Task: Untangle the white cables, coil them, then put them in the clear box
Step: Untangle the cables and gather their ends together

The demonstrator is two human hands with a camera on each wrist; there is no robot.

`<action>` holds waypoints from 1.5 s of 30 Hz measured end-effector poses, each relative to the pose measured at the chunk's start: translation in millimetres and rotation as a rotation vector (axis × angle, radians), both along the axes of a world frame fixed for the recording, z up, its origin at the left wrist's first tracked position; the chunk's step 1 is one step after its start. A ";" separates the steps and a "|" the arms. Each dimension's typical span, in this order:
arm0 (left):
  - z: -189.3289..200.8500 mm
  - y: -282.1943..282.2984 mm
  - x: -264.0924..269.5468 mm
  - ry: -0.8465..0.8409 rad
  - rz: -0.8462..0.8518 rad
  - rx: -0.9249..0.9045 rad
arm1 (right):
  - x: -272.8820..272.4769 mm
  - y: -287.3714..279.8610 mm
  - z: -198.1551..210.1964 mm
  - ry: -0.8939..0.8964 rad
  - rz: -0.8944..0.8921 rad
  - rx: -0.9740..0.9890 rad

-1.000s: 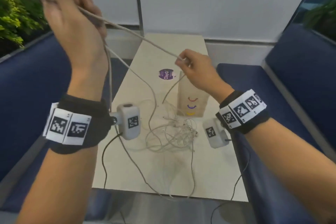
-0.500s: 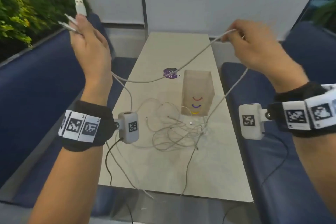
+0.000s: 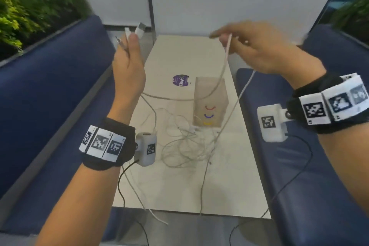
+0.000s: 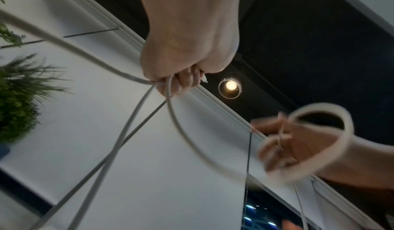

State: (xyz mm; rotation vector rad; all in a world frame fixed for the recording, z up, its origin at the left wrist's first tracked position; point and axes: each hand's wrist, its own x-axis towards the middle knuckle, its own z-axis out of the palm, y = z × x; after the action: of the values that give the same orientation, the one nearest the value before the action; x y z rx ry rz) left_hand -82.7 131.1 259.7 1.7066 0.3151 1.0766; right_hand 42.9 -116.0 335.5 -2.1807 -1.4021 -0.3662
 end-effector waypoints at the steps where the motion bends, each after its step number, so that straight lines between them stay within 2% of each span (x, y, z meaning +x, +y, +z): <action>1: -3.1 9.2 -1.0 0.007 0.042 0.004 | 11.1 -10.2 -9.2 -0.121 -0.098 -0.077; 2: -5.1 18.0 -3.1 0.006 0.081 -0.002 | 19.5 -21.8 -15.3 -0.177 -0.182 -0.046; 5: -7.4 45.1 -10.5 -0.061 0.193 -0.055 | 39.9 -59.2 -27.5 -0.240 -0.414 0.349; 6: -6.6 54.7 -13.0 -0.101 0.235 -0.080 | 45.8 -71.9 -33.8 -0.238 -0.504 0.433; 7: -4.8 63.9 -15.7 -0.143 0.269 -0.108 | 53.1 -83.9 -44.3 -0.175 -0.601 0.434; 8: -2.5 72.9 -18.5 -0.183 0.296 -0.141 | 60.6 -94.8 -58.0 -0.031 -0.673 0.388; 11: 3.9 90.0 -26.4 -0.264 0.347 -0.208 | 70.5 -114.1 -108.7 0.693 -0.790 0.242; 12: 5.3 91.4 -27.0 -0.283 0.346 -0.213 | 69.9 -116.4 -121.9 0.873 -0.783 0.228; 14: 5.0 88.1 -23.6 -0.284 0.337 -0.197 | 64.6 -111.2 -135.5 1.011 -0.745 0.272; 16: 1.1 78.0 -16.3 -0.236 0.302 -0.169 | 52.9 -94.0 -124.2 0.950 -0.720 0.342; 17: -2.2 71.0 -12.3 -0.205 0.270 -0.154 | 43.3 -84.0 -111.0 0.827 -0.714 0.303; 19: -9.5 54.1 -6.2 -0.125 0.194 -0.116 | 22.3 -68.7 -79.7 0.461 -0.649 0.165; 20: -13.2 46.9 -4.2 -0.087 0.165 -0.096 | 10.0 -64.2 -64.0 0.273 -0.578 0.160; 22: -21.1 39.4 -1.1 -0.039 0.130 -0.064 | -10.8 -58.0 -37.4 0.026 -0.401 0.309; 23: -23.4 38.1 0.0 -0.027 0.129 -0.052 | -12.3 -56.5 -31.7 0.008 -0.297 0.398; 24: -24.6 38.1 0.8 -0.019 0.136 -0.047 | -13.8 -53.1 -27.3 0.082 -0.206 0.455; 27: -24.6 38.0 2.4 -0.025 0.150 -0.043 | -15.9 -43.9 -19.9 0.629 -0.014 0.665; 29: -24.6 38.1 2.2 -0.032 0.135 -0.050 | -17.3 -45.2 -17.5 0.852 0.073 0.859; 31: -24.9 37.7 1.7 -0.033 0.136 -0.053 | -14.6 -45.7 -20.9 0.883 0.081 0.751; 32: -24.8 36.2 1.9 -0.027 0.141 -0.052 | -16.1 -45.2 -25.5 0.811 0.050 0.624; 33: -24.2 34.1 2.1 -0.020 0.140 -0.047 | -16.7 -45.7 -32.7 0.652 0.003 0.514; 35: -24.4 29.4 2.7 -0.008 0.127 -0.039 | -15.5 -47.9 -45.1 0.218 -0.089 0.502; 36: -25.3 28.1 2.6 -0.006 0.123 -0.041 | -15.3 -48.7 -45.9 0.065 -0.118 0.533; 37: -26.2 27.2 1.8 -0.006 0.123 -0.041 | -14.3 -49.4 -45.3 0.019 -0.098 0.501; 40: -28.4 25.1 2.5 0.004 0.127 -0.052 | -20.1 -48.9 -42.0 0.232 -0.030 0.267; 41: -29.2 23.8 3.1 0.010 0.122 -0.054 | -20.9 -49.1 -43.1 0.189 -0.069 0.265; 45: -30.0 20.3 3.0 0.031 0.127 -0.035 | -24.5 -55.2 -34.4 -0.192 -0.210 0.338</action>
State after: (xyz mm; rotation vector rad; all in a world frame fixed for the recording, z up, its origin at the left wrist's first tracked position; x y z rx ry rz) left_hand -79.7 151.4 229.7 1.6918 0.4648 1.1308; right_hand 18.4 -171.3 301.0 -2.0531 -1.1092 -0.8456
